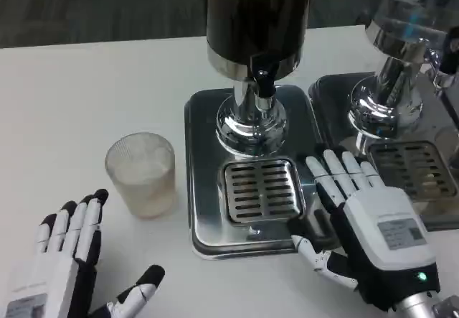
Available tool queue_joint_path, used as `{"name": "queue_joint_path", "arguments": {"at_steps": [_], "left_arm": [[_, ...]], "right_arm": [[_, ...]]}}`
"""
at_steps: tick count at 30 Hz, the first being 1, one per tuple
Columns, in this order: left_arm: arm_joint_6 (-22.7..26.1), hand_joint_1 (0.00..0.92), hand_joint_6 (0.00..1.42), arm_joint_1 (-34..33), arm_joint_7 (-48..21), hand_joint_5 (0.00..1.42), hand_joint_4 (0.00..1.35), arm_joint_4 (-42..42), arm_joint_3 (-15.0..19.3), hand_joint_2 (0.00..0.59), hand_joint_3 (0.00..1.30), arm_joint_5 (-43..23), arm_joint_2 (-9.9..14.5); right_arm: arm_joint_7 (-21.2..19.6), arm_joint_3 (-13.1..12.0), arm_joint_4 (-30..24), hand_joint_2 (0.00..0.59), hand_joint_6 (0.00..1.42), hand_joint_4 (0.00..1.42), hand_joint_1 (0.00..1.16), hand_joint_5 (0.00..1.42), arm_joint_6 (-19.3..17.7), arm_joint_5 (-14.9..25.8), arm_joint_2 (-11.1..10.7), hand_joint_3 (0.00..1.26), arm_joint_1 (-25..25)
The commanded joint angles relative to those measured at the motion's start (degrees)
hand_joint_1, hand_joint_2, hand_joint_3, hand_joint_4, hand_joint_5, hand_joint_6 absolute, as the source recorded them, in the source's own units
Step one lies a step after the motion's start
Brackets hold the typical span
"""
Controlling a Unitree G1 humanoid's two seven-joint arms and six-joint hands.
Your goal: Grasp the cup under the faucet to collect the drink, then remove the cup.
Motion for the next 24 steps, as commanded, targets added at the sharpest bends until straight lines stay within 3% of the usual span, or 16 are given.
{"name": "queue_joint_path", "arguments": {"at_steps": [1, 7, 11, 13, 18, 20, 24], "left_arm": [[0.2, 0.000, 0.00, 1.1, 1.6, 0.06, 0.00, -1.7, 1.3, 0.180, 0.05, -0.8, -0.5], [-3.7, 0.000, 0.00, 1.8, 5.7, 0.11, 0.00, -2.0, 4.6, 0.151, 0.07, -3.9, -0.8], [-5.6, 0.000, 0.00, 1.7, 6.7, 0.08, 0.00, -2.6, 6.6, 0.161, 0.00, -4.7, 0.2], [-5.9, 0.000, 0.00, 0.4, 2.7, 0.01, 0.00, -3.0, 7.6, 0.157, 0.00, -7.2, 1.6], [-5.7, 0.000, 0.00, -4.6, -6.0, 0.00, 0.00, 0.2, 8.3, 0.085, 0.00, -11.4, 4.6], [-6.4, 0.000, 0.00, -6.8, -7.5, 0.00, 0.00, 2.7, 8.3, 0.054, 0.00, -12.8, 4.8], [-9.7, 0.000, 0.00, -11.6, -7.0, 0.00, 0.00, 9.5, 8.3, 0.011, 0.00, -16.5, 3.0]], "right_arm": [[0.2, -0.1, -0.6, 0.440, 0.05, 0.00, 0.24, 0.00, 0.0, 0.5, 0.0, 0.08, 0.0], [0.3, 0.5, -0.3, 0.440, 0.05, 0.00, 0.24, 0.00, 0.5, -0.1, 0.7, 0.08, -0.1], [0.1, 1.0, -0.6, 0.440, 0.06, 0.00, 0.24, 0.00, 1.5, -0.9, 1.5, 0.08, 0.2], [-0.1, 1.3, -1.0, 0.440, 0.06, 0.00, 0.24, 0.00, 2.3, -1.4, 2.1, 0.08, 0.6], [-0.9, 1.9, -1.3, 0.440, 0.06, 0.00, 0.24, 0.00, 4.2, -2.1, 3.7, 0.08, 1.3], [-1.1, 2.1, -1.4, 0.440, 0.06, 0.00, 0.24, 0.00, 4.7, -2.2, 4.1, 0.08, 1.4], [-1.4, 1.7, -1.8, 0.440, 0.06, 0.00, 0.24, 0.00, 5.3, -2.2, 4.1, 0.08, 1.8]]}}
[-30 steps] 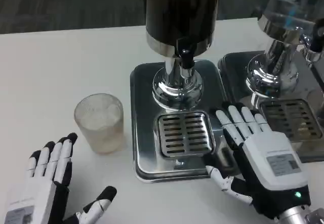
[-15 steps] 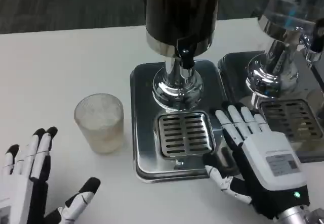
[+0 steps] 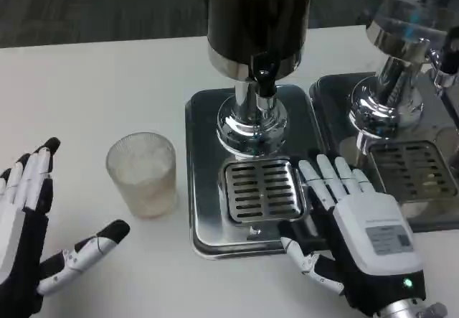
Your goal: Grasp the cup under the faucet to collect the drink, then remove the cup.
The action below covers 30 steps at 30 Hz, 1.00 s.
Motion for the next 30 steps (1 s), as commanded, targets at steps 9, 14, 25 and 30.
{"name": "queue_joint_path", "arguments": {"at_steps": [9, 14, 25, 30], "left_arm": [[-11.2, 0.000, 0.00, -12.7, 0.7, 0.00, 0.00, 25.7, -2.0, 0.000, 0.00, -6.5, -3.6], [-14.3, 0.000, 0.00, -17.5, 0.1, 0.00, 0.00, 34.1, -3.5, 0.000, 0.00, -6.9, -3.4], [-17.6, 0.000, 0.00, -25.9, 1.1, 0.00, 0.00, 44.9, -6.1, 0.000, 0.00, -6.7, -4.1], [-18.2, 0.000, 0.00, -28.9, 0.2, 0.00, 0.00, 47.9, -8.0, 0.000, 0.00, -6.5, -4.3]], "right_arm": [[-0.7, -0.6, -1.3, 0.436, 0.06, 0.00, 0.23, 0.00, 1.6, 0.0, 0.0, 0.08, 0.4], [-1.0, -0.3, -0.7, 0.437, 0.06, 0.00, 0.23, 0.00, 2.5, -0.6, 0.6, 0.08, -0.4], [-2.0, -0.1, -0.7, 0.437, 0.06, 0.00, 0.21, 0.00, 4.2, -1.4, 1.8, 0.08, -0.2], [-2.3, -0.3, -0.7, 0.437, 0.07, 0.00, 0.21, 0.00, 4.4, -1.3, 1.9, 0.08, -0.1]]}}
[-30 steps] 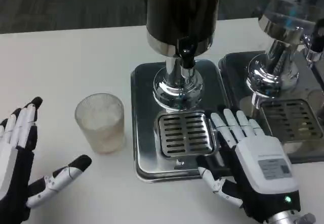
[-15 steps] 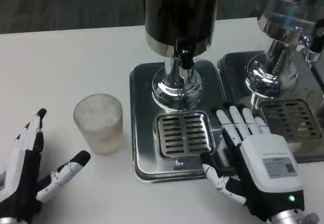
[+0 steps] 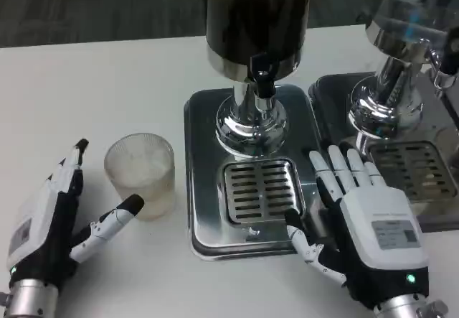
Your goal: Grasp the cup under the faucet to collect the drink, then remove the cup.
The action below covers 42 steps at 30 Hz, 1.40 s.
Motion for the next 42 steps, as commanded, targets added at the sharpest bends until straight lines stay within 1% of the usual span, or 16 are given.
{"name": "queue_joint_path", "arguments": {"at_steps": [1, 8, 9, 12, 17, 20, 23, 28, 36, 42], "left_arm": [[-0.9, 0.000, 0.00, -2.6, -0.4, 0.00, 0.00, 2.2, -2.0, 0.000, 0.00, 0.6, -0.4], [-0.3, 0.046, 0.00, -5.0, -0.8, 0.00, 0.00, 3.8, -4.1, 0.000, 0.00, 0.8, -0.5], [-0.3, 0.051, 0.00, -5.1, -0.8, 0.00, 0.00, 3.9, -4.3, 0.000, 0.00, 0.8, -0.5], [-0.3, 0.106, 0.00, -5.6, 0.0, 0.00, 0.00, 4.4, -4.6, 0.000, 0.00, 0.6, -0.6], [-0.8, 0.143, 0.00, -5.8, 1.7, 0.00, 0.00, 4.6, -4.7, 0.000, 0.00, 0.6, -0.9], [-1.1, 0.166, 0.04, -5.9, 2.6, 0.02, 0.00, 4.8, -4.9, 0.002, 0.00, 0.6, -1.1], [-1.3, 0.182, 0.08, -6.2, 3.2, 0.07, 0.00, 5.2, -5.1, 0.000, 0.00, 0.7, -1.3], [-1.7, 0.202, 0.12, -6.5, 4.2, 0.10, 0.00, 5.9, -5.4, 0.002, 0.00, 0.7, -2.0], [-1.8, 0.222, 0.15, -7.3, 6.1, 0.13, 0.00, 6.4, -6.1, 0.011, 0.00, 1.7, -2.3], [-2.5, 0.197, 0.22, -7.8, 7.4, 0.18, 0.00, 7.2, -6.4, 0.012, 0.00, 1.3, -2.9]], "right_arm": [[-1.1, -0.2, -0.1, 0.437, 0.07, 0.00, 0.21, 0.00, 0.6, -0.1, 0.0, 0.08, 0.2], [-0.9, -0.2, -1.0, 0.437, 0.08, 0.00, 0.20, 0.00, 0.9, -0.3, -0.1, 0.09, 0.7], [-0.8, -0.2, -1.1, 0.432, 0.08, 0.00, 0.21, 0.00, 1.0, -0.3, -0.1, 0.10, 0.7], [-0.7, -0.1, -1.2, 0.431, 0.08, 0.00, 0.21, 0.00, 1.2, -0.2, 0.0, 0.11, 0.9], [-0.6, 0.2, -1.4, 0.430, 0.08, 0.00, 0.22, 0.00, 1.5, -0.5, 0.1, 0.11, 1.1], [-0.5, 0.3, -1.7, 0.417, 0.09, 0.00, 0.22, 0.00, 1.8, -0.5, 0.2, 0.12, 1.3], [-0.2, 0.4, -1.8, 0.414, 0.09, 0.00, 0.22, 0.00, 2.0, -0.4, 0.2, 0.14, 1.4], [0.0, 0.4, -1.9, 0.413, 0.11, 0.00, 0.22, 0.00, 2.1, -0.3, 0.2, 0.15, 1.5], [0.3, 0.3, -2.2, 0.407, 0.11, 0.00, 0.23, 0.00, 2.3, 0.0, 0.2, 0.16, 1.7], [0.9, 0.3, -2.6, 0.397, 0.12, 0.00, 0.23, 0.00, 2.4, 0.1, 0.0, 0.18, 1.8]]}}
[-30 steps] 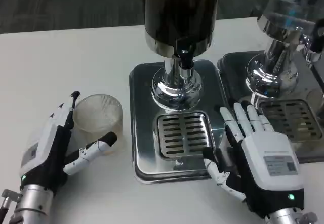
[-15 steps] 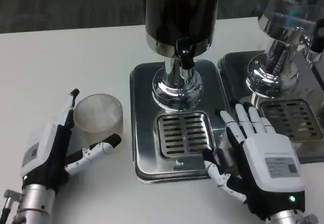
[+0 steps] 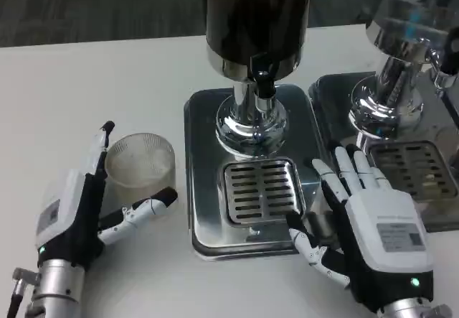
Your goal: Grasp the cup under the faucet to collect the drink, then remove the cup.
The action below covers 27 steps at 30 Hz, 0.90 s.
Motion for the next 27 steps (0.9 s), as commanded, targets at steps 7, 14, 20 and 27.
{"name": "queue_joint_path", "arguments": {"at_steps": [7, 14, 20, 27], "left_arm": [[-0.9, 0.274, 0.43, -1.4, 3.8, 0.31, 0.00, 1.0, -1.7, 0.034, 0.00, 1.4, -1.1], [0.2, 0.454, 0.79, -1.6, 8.3, 0.56, 0.23, 1.5, -2.5, 0.078, 0.10, 3.6, -1.5], [0.6, 0.479, 0.90, -2.0, 11.8, 0.67, 0.38, 1.6, -3.3, 0.093, 0.21, 5.1, -1.6], [1.4, 0.485, 0.96, -1.0, 17.6, 0.73, 0.47, 0.1, -3.9, 0.101, 0.29, 7.4, -1.3]], "right_arm": [[1.3, 0.1, -1.2, 0.397, 0.14, 0.00, 0.23, 0.00, 0.2, 0.3, -0.2, 0.18, 0.7], [1.8, 0.0, -1.6, 0.397, 0.14, 0.00, 0.23, 0.01, 0.2, 0.4, -0.2, 0.18, 1.0], [2.1, -0.1, -1.7, 0.397, 0.16, 0.00, 0.23, 0.02, 0.2, 0.5, -0.1, 0.19, 1.0], [2.2, 0.0, -2.0, 0.390, 0.17, 0.00, 0.22, 0.03, 0.1, 0.7, 0.0, 0.19, 1.3]]}}
